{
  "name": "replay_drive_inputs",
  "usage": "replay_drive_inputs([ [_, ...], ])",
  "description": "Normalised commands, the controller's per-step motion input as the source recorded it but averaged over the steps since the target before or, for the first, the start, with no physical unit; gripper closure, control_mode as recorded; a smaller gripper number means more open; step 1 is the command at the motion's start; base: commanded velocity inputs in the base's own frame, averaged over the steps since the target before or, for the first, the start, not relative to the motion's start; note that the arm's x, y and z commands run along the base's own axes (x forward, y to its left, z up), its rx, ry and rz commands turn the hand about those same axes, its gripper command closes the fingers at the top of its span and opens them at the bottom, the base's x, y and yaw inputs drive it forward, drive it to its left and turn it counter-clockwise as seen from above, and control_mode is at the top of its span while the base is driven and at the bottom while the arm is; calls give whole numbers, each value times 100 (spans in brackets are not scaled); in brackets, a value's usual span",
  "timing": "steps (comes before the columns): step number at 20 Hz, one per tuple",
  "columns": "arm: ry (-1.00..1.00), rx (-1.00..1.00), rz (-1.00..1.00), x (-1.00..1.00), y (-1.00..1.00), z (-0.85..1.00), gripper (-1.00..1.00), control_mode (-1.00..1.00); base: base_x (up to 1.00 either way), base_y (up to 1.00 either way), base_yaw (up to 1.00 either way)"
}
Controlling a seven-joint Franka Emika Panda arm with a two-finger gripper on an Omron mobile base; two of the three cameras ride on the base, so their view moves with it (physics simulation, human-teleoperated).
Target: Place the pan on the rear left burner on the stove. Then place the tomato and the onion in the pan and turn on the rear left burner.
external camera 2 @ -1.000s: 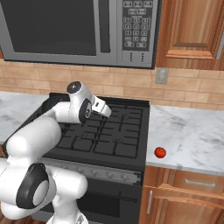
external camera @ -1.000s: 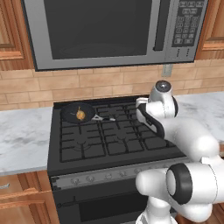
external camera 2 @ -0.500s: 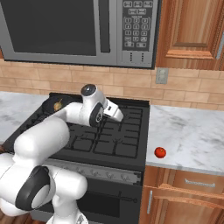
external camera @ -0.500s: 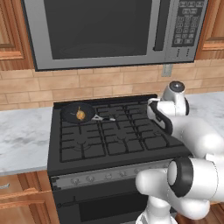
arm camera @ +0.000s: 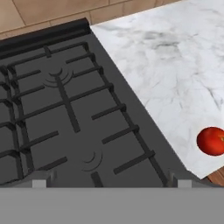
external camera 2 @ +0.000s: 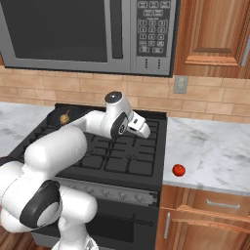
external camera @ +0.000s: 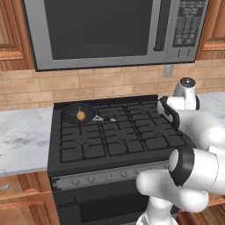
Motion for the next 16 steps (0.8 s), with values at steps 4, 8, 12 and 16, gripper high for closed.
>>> replay_drive_inputs([
  [4,4,0,-2,-22,-50,-2,-100,-100,0,0,0],
  [8,3,0,-2,-22,-46,0,-100,-100,0,0,0],
  [12,5,0,-1,-19,-37,-3,-100,-100,0,0,0],
  [16,7,0,-1,-18,-36,-4,-100,-100,0,0,0],
])
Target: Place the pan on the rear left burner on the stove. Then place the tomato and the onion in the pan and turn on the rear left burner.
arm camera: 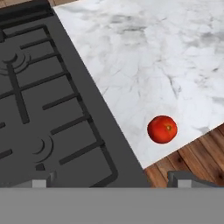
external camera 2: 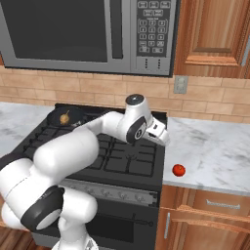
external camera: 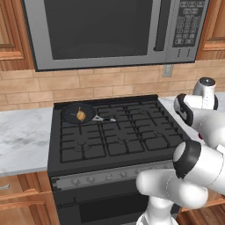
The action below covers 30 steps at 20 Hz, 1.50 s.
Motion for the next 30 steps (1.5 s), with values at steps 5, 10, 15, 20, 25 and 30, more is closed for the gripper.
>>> replay_drive_inputs([
  [5,8,0,-1,-15,-37,-3,-100,-100,0,0,0],
  [10,9,0,-1,-10,-33,-10,-100,-100,0,0,0],
  [15,7,0,0,-1,-31,-19,-100,-100,0,0,0],
  [20,5,1,0,0,-23,-21,-100,-100,0,0,0],
  [25,2,6,0,1,-16,-23,-100,-100,0,0,0],
  [30,0,7,0,6,-18,-22,-100,-100,0,0,0],
])
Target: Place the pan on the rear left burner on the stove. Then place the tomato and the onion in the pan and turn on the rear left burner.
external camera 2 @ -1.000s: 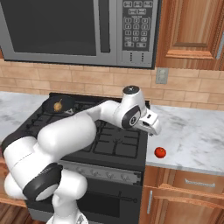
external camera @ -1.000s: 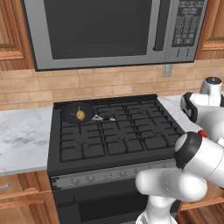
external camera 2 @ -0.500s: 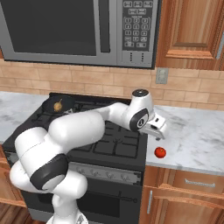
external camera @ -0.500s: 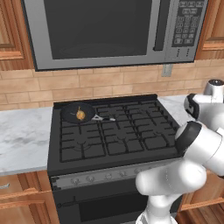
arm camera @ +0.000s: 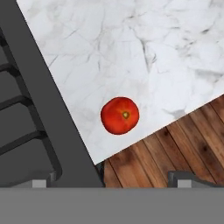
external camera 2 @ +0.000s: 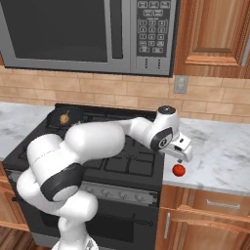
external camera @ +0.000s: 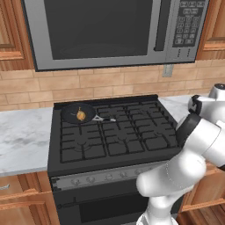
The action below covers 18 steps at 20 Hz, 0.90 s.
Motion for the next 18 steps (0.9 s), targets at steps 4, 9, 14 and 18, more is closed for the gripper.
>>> replay_drive_inputs([
  [4,1,4,0,3,-19,-25,-100,-100,0,0,0],
  [9,1,4,0,7,-18,-26,-100,-100,0,0,0],
  [14,2,5,0,13,-15,-24,-100,-100,0,0,0],
  [18,4,5,0,16,-12,-26,-100,-100,0,0,0],
])
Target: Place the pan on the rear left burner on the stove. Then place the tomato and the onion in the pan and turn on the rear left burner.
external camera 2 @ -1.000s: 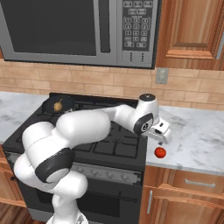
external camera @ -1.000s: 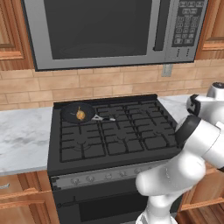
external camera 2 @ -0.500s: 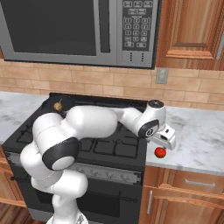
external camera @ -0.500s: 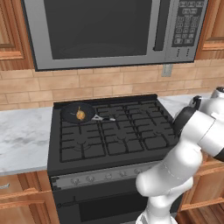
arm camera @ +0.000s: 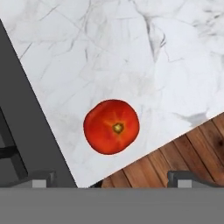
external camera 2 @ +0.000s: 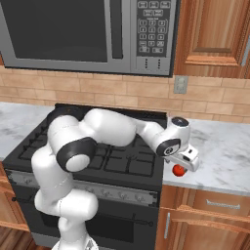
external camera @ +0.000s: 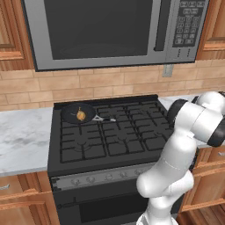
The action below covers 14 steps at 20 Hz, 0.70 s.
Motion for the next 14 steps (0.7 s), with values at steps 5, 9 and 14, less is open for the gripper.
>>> replay_drive_inputs([
  [5,5,5,0,19,-8,-29,-100,-100,0,0,0],
  [9,4,4,0,18,-12,-28,-100,-100,0,0,0],
  [14,5,4,0,20,-12,-28,-100,-100,0,0,0],
])
